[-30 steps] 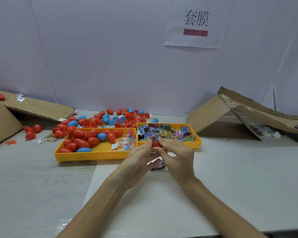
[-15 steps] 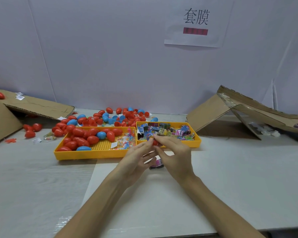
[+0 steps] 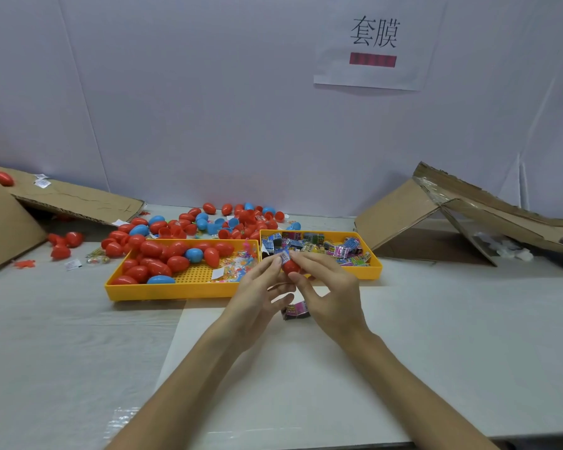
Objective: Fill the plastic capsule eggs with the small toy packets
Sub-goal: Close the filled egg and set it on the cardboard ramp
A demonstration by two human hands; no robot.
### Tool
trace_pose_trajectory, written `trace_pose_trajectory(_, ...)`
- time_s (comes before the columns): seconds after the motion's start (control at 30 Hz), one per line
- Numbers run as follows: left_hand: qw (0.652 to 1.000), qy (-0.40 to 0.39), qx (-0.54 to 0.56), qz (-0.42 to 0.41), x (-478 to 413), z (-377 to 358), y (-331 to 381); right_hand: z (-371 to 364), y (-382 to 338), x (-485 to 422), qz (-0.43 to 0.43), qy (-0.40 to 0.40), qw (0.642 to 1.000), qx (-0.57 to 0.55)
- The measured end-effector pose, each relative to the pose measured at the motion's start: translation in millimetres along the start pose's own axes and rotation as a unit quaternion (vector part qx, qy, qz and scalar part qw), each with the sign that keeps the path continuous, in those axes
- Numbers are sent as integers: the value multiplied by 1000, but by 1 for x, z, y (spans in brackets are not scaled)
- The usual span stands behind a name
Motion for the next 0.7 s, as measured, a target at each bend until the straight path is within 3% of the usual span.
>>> trace_pose_trajectory(0.4, 1000, 2, -8, -7, 3, -1, 0, 3, 4, 2, 10, 20, 1000, -4)
trace_pose_trajectory(0.7, 1000, 27, -12, 3, 0, 1, -1, 2, 3, 0, -45, 13, 998, -42)
Point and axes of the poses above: each hand's wrist, its own x-axis away from the middle knuckle, its own z-axis out of the back of the hand, y = z × x, the point moved 1 cm from there along -x, towards the middle knuckle, and after that the axes turned 4 degrees about y, right-handed, at the moved point
